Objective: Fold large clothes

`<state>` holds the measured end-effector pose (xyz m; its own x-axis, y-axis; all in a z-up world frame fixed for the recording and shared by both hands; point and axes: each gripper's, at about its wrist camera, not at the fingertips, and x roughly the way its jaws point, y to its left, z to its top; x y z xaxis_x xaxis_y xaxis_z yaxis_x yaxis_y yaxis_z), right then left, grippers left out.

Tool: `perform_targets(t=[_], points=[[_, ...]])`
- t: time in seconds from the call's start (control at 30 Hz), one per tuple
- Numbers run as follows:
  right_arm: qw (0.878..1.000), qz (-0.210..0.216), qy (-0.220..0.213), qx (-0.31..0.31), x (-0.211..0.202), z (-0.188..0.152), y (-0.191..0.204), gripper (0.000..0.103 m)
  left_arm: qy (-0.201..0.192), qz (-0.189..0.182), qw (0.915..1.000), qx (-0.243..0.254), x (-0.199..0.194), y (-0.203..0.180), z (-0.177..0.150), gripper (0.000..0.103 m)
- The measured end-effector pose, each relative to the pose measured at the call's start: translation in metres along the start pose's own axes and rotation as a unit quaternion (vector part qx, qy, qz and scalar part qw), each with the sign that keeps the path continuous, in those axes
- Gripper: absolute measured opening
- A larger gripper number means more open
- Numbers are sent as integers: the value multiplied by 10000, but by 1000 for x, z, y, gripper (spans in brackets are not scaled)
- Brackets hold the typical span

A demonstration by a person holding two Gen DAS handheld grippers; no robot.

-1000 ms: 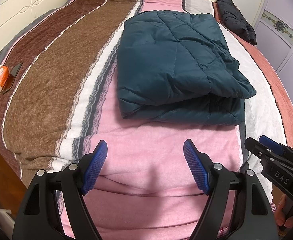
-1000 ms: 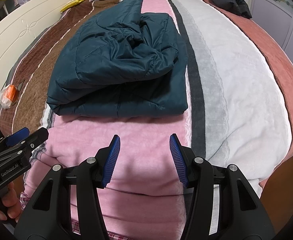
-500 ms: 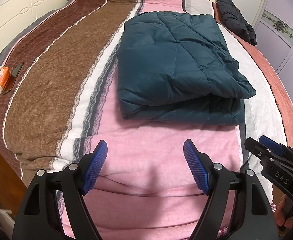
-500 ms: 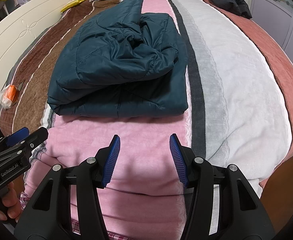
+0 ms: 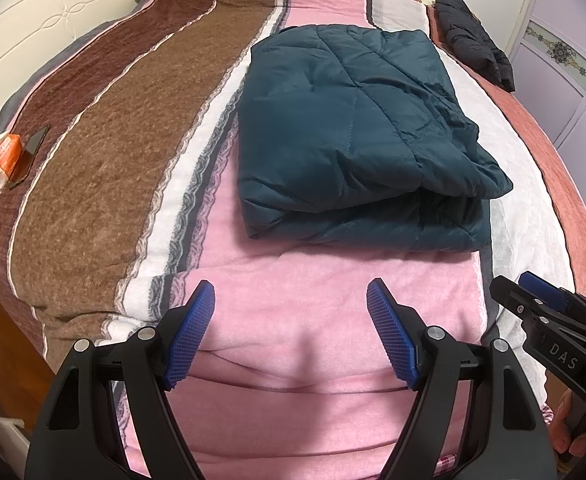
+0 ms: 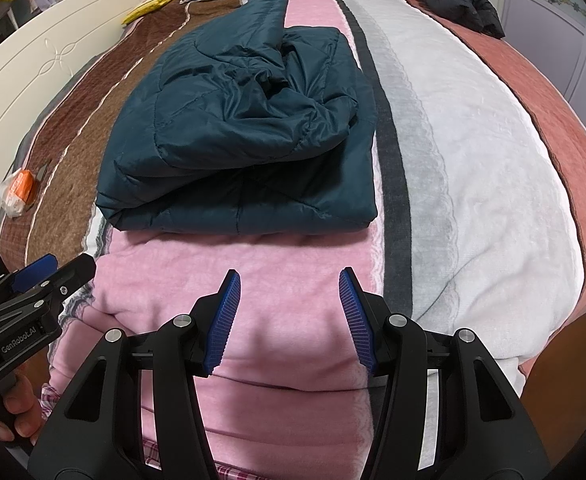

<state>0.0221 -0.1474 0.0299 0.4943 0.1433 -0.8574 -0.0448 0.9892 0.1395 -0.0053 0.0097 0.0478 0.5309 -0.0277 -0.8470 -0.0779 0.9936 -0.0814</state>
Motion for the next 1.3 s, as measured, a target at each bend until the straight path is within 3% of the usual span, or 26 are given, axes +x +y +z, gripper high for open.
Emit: perform_targets(t=[0.87,1.3], points=[[10000,-2,14,12,0,-1,3,51,-78,-10,10000,15,-2,-3,-1,66],[10000,12,23,11,0,-2,4,51,80,66,9999,-25,4,-2,-2,66]])
